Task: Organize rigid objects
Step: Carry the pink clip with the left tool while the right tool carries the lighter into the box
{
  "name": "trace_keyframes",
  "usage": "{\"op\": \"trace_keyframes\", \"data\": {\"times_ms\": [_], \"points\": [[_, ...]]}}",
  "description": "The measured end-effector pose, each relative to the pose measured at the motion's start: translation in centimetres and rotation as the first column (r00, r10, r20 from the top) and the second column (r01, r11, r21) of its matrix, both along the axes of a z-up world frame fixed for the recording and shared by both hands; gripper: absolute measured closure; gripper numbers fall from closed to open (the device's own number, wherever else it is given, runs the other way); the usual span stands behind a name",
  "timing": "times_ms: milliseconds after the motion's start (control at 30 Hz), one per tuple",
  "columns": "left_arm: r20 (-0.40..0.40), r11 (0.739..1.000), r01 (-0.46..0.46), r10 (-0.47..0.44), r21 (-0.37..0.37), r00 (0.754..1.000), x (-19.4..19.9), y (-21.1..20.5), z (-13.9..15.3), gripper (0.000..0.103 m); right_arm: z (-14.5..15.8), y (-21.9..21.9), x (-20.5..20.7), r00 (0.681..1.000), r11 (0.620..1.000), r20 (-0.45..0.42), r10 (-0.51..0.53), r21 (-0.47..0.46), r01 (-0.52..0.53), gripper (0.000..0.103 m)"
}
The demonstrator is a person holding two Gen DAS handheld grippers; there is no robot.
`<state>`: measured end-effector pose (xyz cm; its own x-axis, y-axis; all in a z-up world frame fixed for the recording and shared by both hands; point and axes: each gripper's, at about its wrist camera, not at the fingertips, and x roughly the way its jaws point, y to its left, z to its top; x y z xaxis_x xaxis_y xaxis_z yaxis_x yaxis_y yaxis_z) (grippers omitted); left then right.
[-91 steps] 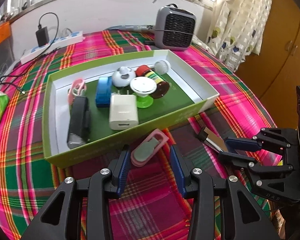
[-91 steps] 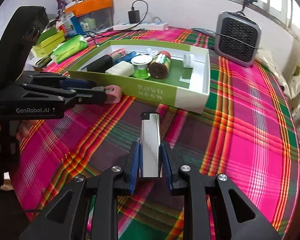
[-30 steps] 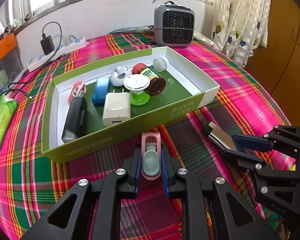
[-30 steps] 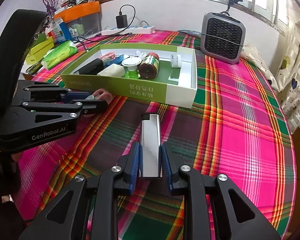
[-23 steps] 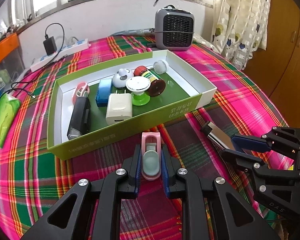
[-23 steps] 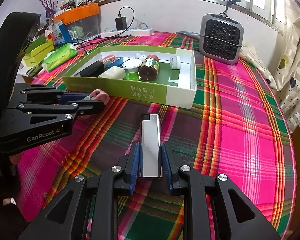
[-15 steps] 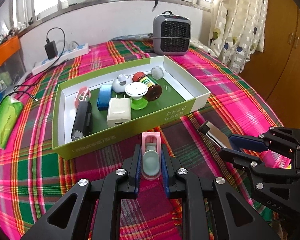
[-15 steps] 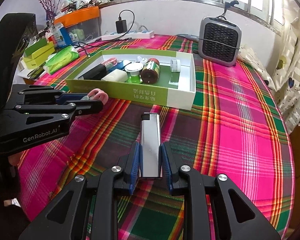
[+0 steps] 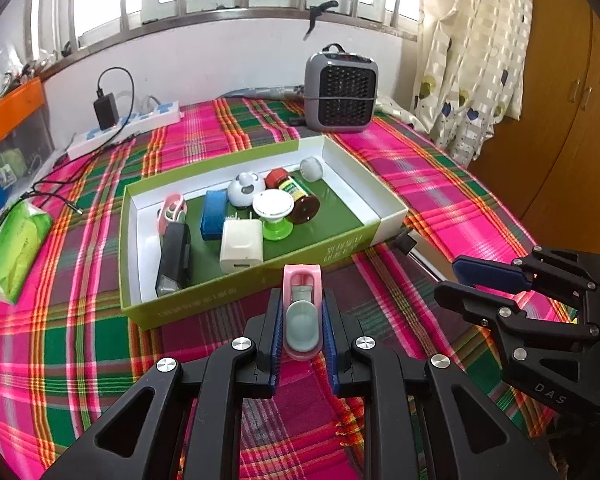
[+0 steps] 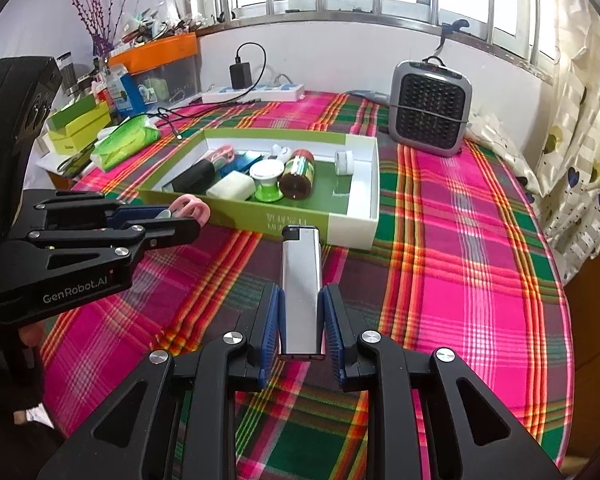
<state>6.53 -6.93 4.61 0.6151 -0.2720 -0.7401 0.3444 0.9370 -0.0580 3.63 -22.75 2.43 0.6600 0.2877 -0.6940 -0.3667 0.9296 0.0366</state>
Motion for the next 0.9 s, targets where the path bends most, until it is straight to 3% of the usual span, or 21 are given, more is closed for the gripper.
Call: {"op": "trace_keyframes", "data": {"times_ms": [900], "points": [[0.025,0.997,-0.075,0.076,-0.011,0.997,5.7,2.1,2.0,0.086,2.7,0.3,6.8,1.0,1.0,0.023,-0.01,-0.002,0.01,0.079]]}}
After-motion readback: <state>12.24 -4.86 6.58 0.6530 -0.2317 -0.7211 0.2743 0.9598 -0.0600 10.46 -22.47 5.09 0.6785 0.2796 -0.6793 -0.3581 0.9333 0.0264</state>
